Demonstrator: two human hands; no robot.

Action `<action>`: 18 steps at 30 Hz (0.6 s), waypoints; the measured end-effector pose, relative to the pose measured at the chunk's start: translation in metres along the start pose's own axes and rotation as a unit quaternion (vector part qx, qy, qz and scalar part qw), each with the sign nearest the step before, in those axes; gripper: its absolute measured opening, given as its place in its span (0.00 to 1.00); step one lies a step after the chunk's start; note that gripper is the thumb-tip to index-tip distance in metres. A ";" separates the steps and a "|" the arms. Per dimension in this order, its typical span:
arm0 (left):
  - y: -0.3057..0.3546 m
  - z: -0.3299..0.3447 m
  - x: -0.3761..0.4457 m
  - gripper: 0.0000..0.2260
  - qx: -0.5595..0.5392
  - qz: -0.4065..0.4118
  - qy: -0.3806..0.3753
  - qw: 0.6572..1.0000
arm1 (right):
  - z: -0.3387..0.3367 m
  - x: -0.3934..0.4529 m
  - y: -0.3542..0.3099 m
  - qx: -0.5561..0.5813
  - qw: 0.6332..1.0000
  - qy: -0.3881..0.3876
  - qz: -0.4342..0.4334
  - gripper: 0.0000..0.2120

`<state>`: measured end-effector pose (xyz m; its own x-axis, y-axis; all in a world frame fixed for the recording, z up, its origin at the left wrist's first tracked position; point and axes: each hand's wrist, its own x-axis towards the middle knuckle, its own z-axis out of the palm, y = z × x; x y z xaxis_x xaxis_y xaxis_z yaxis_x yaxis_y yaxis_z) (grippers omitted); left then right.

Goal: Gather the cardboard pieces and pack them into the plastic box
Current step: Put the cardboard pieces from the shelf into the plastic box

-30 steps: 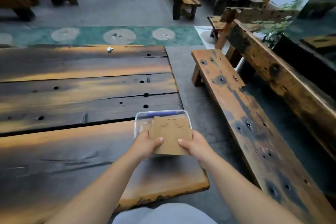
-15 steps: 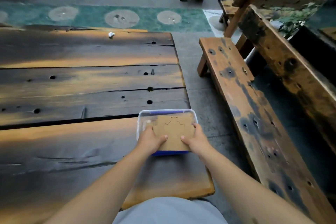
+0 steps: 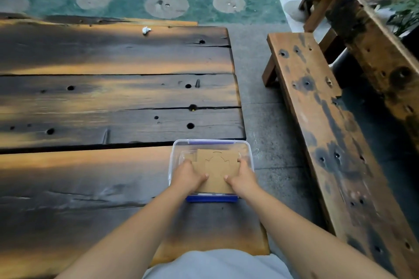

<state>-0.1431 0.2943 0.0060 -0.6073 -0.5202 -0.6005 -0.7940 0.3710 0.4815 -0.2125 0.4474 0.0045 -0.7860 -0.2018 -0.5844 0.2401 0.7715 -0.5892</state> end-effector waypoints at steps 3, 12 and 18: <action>-0.003 0.004 0.005 0.25 0.035 -0.008 -0.004 0.999 | 0.001 0.006 0.002 -0.036 0.999 -0.017 0.009 0.35; -0.011 0.017 0.012 0.28 0.049 -0.021 0.000 0.999 | 0.011 0.012 0.003 -0.119 0.992 -0.018 0.037 0.30; -0.019 0.012 0.017 0.37 -0.066 0.014 -0.032 0.997 | 0.015 0.016 0.003 -0.132 0.990 -0.024 0.037 0.38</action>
<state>-0.1388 0.2879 -0.0204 -0.6328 -0.4595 -0.6233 -0.7688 0.2770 0.5763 -0.2157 0.4372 -0.0147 -0.7420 -0.1634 -0.6502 0.1324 0.9150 -0.3811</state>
